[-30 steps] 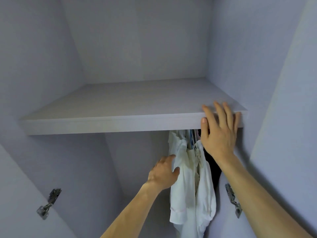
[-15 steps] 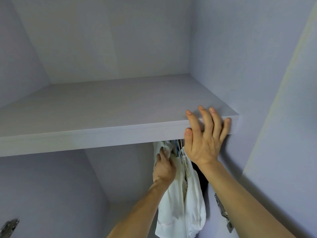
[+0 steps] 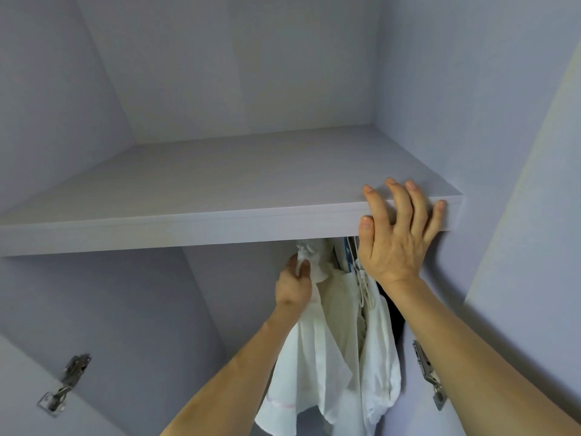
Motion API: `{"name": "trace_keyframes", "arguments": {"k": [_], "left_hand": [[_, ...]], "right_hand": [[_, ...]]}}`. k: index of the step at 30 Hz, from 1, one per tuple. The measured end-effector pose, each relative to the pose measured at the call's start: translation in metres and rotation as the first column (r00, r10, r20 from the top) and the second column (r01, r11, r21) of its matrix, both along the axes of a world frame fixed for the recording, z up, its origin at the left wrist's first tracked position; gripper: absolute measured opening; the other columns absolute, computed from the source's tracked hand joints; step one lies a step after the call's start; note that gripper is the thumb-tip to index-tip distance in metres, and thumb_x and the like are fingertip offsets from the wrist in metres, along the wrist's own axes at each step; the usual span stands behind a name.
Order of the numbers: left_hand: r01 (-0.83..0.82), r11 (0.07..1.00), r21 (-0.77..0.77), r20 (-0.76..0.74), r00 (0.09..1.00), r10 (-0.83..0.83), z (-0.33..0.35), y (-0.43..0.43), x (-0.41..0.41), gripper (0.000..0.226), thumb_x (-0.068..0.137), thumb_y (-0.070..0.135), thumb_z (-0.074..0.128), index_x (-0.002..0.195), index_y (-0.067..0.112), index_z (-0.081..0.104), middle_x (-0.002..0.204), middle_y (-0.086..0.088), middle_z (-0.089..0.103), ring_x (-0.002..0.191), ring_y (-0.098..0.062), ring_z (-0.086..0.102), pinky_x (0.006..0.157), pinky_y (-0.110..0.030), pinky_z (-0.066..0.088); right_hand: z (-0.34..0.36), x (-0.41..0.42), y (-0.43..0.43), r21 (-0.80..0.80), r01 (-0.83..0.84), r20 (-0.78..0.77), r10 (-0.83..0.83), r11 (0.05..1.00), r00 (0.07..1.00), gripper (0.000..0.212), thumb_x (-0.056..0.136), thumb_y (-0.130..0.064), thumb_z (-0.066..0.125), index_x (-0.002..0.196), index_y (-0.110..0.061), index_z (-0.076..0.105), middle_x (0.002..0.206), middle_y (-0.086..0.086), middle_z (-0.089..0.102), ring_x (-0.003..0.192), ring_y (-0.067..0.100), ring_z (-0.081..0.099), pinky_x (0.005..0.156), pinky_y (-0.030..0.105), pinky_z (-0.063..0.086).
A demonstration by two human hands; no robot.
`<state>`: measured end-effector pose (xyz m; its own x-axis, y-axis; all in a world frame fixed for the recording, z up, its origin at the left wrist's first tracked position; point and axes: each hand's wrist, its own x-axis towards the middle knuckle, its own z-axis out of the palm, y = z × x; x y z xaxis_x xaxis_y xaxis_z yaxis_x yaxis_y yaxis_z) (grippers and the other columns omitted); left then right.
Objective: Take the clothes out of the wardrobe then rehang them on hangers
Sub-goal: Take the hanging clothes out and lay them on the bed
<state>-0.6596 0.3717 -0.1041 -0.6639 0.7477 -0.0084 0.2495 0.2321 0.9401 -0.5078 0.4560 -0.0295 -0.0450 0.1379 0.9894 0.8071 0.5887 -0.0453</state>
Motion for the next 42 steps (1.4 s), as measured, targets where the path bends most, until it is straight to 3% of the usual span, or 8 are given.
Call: {"name": "trace_keyframes", "arguments": {"k": [4,12,17,20,26,29,34,42], "left_hand": [[-0.075,0.986,0.15,0.139,0.989,0.054,0.01,-0.013,0.0,0.03,0.104,0.024,0.048,0.133,0.028,0.056,0.099,0.013,0.065,0.108,-0.024,0.064,0.096,-0.04,0.053],[-0.022,0.994,0.107,0.004,1.0,0.022,0.002,-0.064,0.008,0.046,0.105,0.038,0.043,0.149,0.022,0.044,0.142,0.001,0.057,0.132,-0.023,0.052,0.107,-0.03,0.043],[-0.062,0.997,0.05,0.019,0.998,0.062,-0.022,-0.129,0.002,0.045,0.104,0.04,0.044,0.146,0.024,0.049,0.132,0.004,0.063,0.125,-0.019,0.057,0.108,-0.04,0.045],[-0.084,0.996,-0.032,-0.05,0.995,0.082,-0.045,-0.185,-0.004,0.034,0.104,0.04,0.044,0.135,0.038,0.057,0.107,0.017,0.07,0.108,-0.016,0.064,0.098,-0.036,0.051],[-0.111,0.973,-0.204,-0.021,0.994,0.109,-0.088,-0.327,0.003,0.018,0.103,0.043,0.043,0.112,0.048,0.058,0.099,0.015,0.069,0.095,-0.008,0.063,0.087,-0.022,0.051],[-0.152,0.958,-0.245,0.061,0.983,0.172,-0.106,-0.403,0.02,0.03,0.098,0.05,0.043,0.111,0.032,0.063,0.1,0.0,0.069,0.095,-0.023,0.063,0.091,-0.044,0.052],[-0.301,0.905,-0.301,0.15,0.922,0.356,-0.118,-0.527,0.082,0.029,0.1,0.045,0.051,0.126,0.04,0.063,0.111,0.023,0.07,0.107,0.002,0.063,0.098,-0.028,0.049],[-0.597,0.744,-0.299,0.244,0.706,0.665,-0.117,-0.67,0.261,0.031,0.104,0.04,0.049,0.132,0.034,0.062,0.127,0.011,0.065,0.123,-0.012,0.057,0.109,-0.039,0.042]], "right_hand": [[0.002,0.002,-0.004,-0.04,0.01,0.024,-0.009,0.999,1.0,0.039,0.103,-0.032,0.037,0.14,-0.03,0.049,0.145,0.006,0.048,0.141,0.027,0.036,0.119,0.058,0.014],[0.009,0.008,-0.02,-0.151,-0.037,0.053,0.046,0.988,0.998,0.043,0.105,-0.031,0.036,0.148,-0.027,0.043,0.156,0.012,0.037,0.149,0.031,0.023,0.121,0.059,0.01],[-0.023,-0.002,-0.056,-0.274,-0.21,-0.071,0.198,0.939,0.978,0.059,0.098,-0.032,0.051,0.153,-0.018,0.035,0.161,0.02,0.021,0.152,0.034,0.015,0.121,0.056,0.011],[-0.091,-0.015,-0.106,-0.491,-0.403,-0.154,0.379,0.772,0.913,0.063,0.091,-0.029,0.06,0.147,-0.008,0.041,0.159,0.021,0.025,0.148,0.035,0.025,0.119,0.051,0.023],[-0.176,-0.053,-0.219,-0.885,-0.46,-0.311,0.653,0.066,0.691,0.067,0.093,-0.038,0.058,0.147,-0.003,0.039,0.154,0.016,0.038,0.142,0.033,0.037,0.115,0.038,0.031],[-0.187,-0.076,-0.27,-0.926,-0.372,-0.281,0.782,-0.068,0.557,0.067,0.094,-0.04,0.062,0.149,-0.011,0.039,0.155,0.006,0.038,0.142,0.023,0.033,0.114,0.028,0.024],[-0.2,-0.099,-0.363,-0.942,-0.104,-0.335,0.916,-0.319,0.222,0.051,0.096,-0.039,0.061,0.142,-0.02,0.053,0.149,-0.005,0.046,0.142,0.015,0.035,0.111,0.023,0.025],[-0.219,-0.027,-0.527,-0.963,0.116,-0.268,0.896,-0.243,-0.353,0.005,0.094,-0.047,0.061,0.095,-0.051,0.06,0.105,-0.032,0.063,0.11,0.004,0.054,0.089,0.022,0.036]]}}
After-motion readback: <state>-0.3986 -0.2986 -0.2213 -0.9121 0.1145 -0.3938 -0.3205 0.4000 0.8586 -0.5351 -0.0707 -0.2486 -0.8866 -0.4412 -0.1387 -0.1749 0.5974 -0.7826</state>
